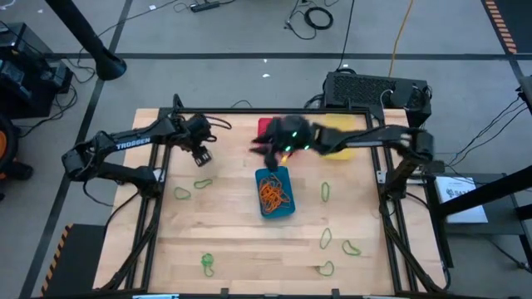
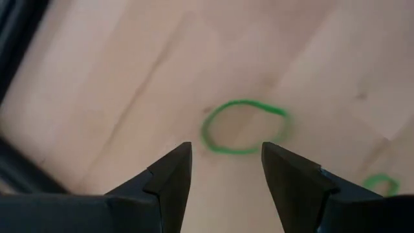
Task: Sort rubber bands into baskets
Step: Put the green rubber band into the yellow bin
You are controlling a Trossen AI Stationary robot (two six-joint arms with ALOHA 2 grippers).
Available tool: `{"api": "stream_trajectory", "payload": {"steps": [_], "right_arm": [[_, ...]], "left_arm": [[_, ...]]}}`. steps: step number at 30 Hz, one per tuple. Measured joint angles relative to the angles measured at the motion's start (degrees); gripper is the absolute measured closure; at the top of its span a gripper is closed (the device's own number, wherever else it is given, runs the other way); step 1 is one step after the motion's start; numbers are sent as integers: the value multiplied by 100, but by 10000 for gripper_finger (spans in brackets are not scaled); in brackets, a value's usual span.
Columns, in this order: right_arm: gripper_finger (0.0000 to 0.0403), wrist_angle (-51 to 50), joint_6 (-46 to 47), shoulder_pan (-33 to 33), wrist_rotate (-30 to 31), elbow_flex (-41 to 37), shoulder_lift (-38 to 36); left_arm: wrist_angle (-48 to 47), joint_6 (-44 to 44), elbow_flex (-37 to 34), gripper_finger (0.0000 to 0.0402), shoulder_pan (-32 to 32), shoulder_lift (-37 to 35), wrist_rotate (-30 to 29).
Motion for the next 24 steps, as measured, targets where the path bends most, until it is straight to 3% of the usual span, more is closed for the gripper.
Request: {"api": "stream_trajectory", "payload": {"steps": [3, 6, 12, 18, 24], "right_arm": [[257, 956, -125, 314, 4, 116, 676], [257, 1188, -150, 536, 4, 754, 1480], [257, 158, -375, 695, -1, 2968, 3080], [257, -900, -447, 629, -497, 5132, 4497], [257, -1391, -444, 620, -614, 6535, 5609]], "left_arm": [[9, 43, 2, 206, 410, -19, -14], [19, 306, 2, 206, 868, -125, -13], [79, 464, 2, 206, 1506, -448, 369], [57, 442, 2, 206, 1806, -961, 125], [54, 338, 2, 206, 1884, -1466, 103]]}}
